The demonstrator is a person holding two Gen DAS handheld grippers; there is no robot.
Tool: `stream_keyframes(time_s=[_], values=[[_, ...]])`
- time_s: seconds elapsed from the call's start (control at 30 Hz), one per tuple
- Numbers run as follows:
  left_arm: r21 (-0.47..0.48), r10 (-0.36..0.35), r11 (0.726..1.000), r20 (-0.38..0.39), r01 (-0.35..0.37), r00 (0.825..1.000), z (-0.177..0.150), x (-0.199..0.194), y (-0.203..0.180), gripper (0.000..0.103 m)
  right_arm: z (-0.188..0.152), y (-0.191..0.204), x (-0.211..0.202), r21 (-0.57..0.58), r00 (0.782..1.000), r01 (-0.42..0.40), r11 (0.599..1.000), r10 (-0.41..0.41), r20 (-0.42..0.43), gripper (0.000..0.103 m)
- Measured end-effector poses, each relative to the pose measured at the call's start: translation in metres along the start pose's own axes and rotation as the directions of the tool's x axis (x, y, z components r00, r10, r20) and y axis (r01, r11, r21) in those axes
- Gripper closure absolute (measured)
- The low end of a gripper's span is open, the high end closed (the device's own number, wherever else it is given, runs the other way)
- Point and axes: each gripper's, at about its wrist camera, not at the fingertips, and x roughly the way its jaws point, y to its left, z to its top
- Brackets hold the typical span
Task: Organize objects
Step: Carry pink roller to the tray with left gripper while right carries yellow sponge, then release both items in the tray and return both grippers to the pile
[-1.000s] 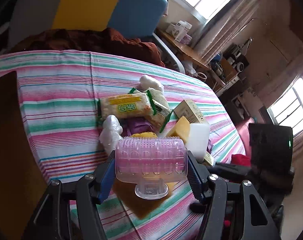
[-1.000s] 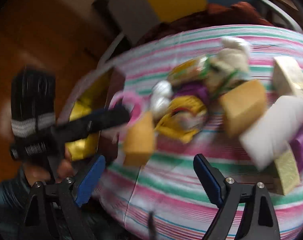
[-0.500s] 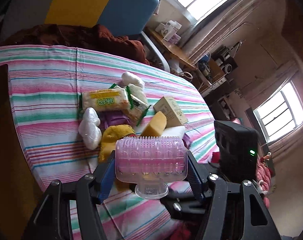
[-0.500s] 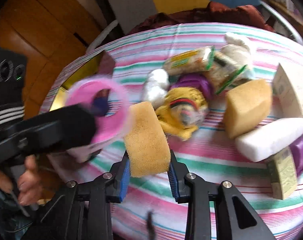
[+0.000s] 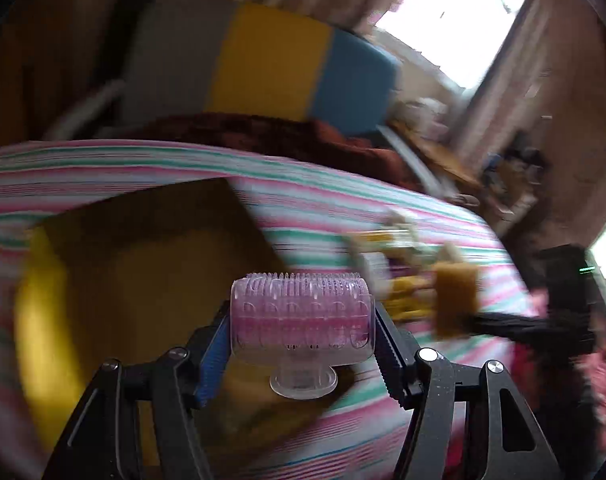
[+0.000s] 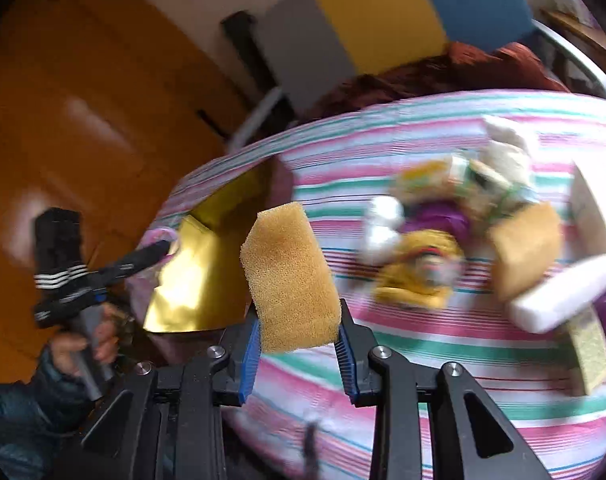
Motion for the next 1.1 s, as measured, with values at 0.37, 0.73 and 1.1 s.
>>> stream_keyframes(time_s=[0.37, 0.73, 1.1], values=[[-0.085, 0.301, 0.950, -0.026, -0.302, 0.953, -0.059, -0.028, 0.096, 0.037, 0.007, 0.117, 0.118, -0.182, 0.978, -0.080, 0.980, 0.042, -0.203, 0.070], [-0.133, 0.317, 0.939, -0.017, -0.317, 0.948, -0.077, -0.041, 0.117, 0.027, -0.008, 0.139, 0.183, -0.189, 0.946, -0.058, 0.980, -0.007, -0.325, 0.049], [-0.142, 0.360, 0.927, 0.079, -0.347, 0.930, -0.058, -0.056, 0.102, 0.011, 0.001, 0.140, 0.155, -0.244, 0.970, 0.148, 0.959, -0.189, -0.154, 0.036]])
